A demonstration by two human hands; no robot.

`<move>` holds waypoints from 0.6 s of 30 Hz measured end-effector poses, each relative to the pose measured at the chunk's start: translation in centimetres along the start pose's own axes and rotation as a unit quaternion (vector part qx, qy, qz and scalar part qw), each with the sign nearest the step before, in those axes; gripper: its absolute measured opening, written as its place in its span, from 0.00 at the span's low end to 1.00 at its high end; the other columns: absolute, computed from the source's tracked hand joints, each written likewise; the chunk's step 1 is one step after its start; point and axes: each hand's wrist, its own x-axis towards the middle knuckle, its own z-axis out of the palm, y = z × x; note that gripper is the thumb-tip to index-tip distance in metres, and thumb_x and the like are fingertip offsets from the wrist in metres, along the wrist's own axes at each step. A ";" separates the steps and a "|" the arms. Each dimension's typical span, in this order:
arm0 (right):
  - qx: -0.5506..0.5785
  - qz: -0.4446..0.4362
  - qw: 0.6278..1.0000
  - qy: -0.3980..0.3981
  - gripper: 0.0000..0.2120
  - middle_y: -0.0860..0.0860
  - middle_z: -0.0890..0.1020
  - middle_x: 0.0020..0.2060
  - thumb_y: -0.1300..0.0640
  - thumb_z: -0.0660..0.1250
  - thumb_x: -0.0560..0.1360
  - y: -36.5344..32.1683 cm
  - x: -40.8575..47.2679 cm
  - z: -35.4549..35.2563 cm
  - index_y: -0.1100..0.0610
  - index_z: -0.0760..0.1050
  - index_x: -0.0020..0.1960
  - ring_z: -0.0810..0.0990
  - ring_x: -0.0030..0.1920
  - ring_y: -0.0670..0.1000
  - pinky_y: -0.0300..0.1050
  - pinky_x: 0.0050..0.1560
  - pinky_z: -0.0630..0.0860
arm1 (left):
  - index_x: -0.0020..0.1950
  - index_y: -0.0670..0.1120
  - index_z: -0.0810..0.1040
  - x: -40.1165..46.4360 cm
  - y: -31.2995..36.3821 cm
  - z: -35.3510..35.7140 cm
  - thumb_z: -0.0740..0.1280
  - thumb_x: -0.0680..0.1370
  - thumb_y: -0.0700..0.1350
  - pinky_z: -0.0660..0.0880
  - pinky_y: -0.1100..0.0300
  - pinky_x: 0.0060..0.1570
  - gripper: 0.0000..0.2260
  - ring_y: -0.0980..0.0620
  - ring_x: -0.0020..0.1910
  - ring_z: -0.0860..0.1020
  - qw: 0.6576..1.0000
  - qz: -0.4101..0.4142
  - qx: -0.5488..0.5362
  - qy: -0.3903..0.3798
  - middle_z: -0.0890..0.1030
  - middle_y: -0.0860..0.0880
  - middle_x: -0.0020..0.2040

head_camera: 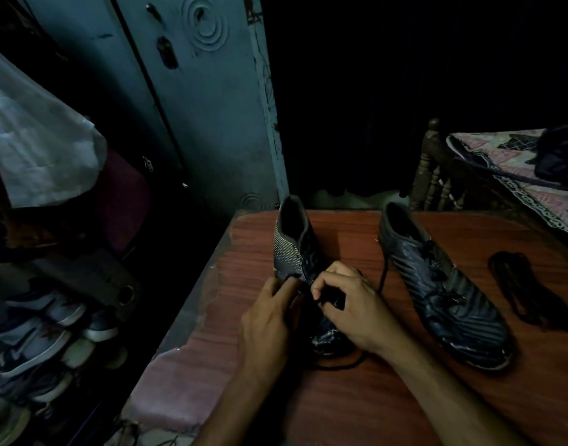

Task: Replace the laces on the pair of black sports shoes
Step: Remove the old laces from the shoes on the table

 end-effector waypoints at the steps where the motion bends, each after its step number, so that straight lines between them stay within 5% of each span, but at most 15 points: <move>1: -0.002 0.009 1.000 -0.004 0.16 0.45 0.74 0.44 0.67 0.69 0.71 0.1 -0.1 0.1 0.45 0.75 0.41 0.73 0.52 0.48 0.39 0.58 0.67 | 0.57 0.58 0.75 -0.1 0.0 -0.1 0.50 0.77 0.65 0.65 0.58 0.36 0.20 0.52 0.44 0.78 1.000 0.002 -0.004 0.001 0.73 0.57 0.52; 3: -0.014 0.017 1.000 0.003 0.16 0.44 0.74 0.44 0.67 0.70 0.71 0.2 -0.2 0.4 0.45 0.76 0.42 0.72 0.52 0.48 0.30 0.56 0.63 | 0.57 0.58 0.74 -0.2 0.1 -0.3 0.51 0.78 0.62 0.66 0.58 0.36 0.17 0.52 0.44 0.77 1.000 0.013 -0.021 0.018 0.74 0.57 0.52; 8: -0.037 0.021 0.998 0.047 0.10 0.42 0.74 0.42 0.60 0.76 0.70 0.2 -0.2 1.0 0.48 0.81 0.45 0.70 0.49 0.44 0.30 0.52 0.65 | 0.54 0.53 0.71 -0.8 0.2 -0.2 0.57 0.82 0.55 0.74 0.51 0.37 0.08 0.52 0.41 0.74 0.992 0.068 -0.103 0.039 0.71 0.54 0.50; 15: -0.104 -0.003 0.994 0.033 0.13 0.44 0.73 0.43 0.63 0.73 0.68 0.4 -0.3 0.9 0.49 0.81 0.48 0.67 0.48 0.46 0.36 0.48 0.68 | 0.59 0.53 0.73 -1.0 0.3 0.0 0.64 0.82 0.50 0.76 0.49 0.40 0.07 0.50 0.45 0.75 0.981 0.175 -0.081 0.017 0.73 0.51 0.53; 18: -0.128 -0.028 0.991 0.030 0.09 0.43 0.71 0.43 0.55 0.66 0.70 0.0 -0.4 0.7 0.48 0.78 0.50 0.68 0.48 0.48 0.46 0.50 0.72 | 0.59 0.52 0.75 -0.9 0.0 0.1 0.65 0.81 0.49 0.77 0.50 0.45 0.07 0.50 0.49 0.75 0.981 0.173 -0.086 0.007 0.73 0.52 0.55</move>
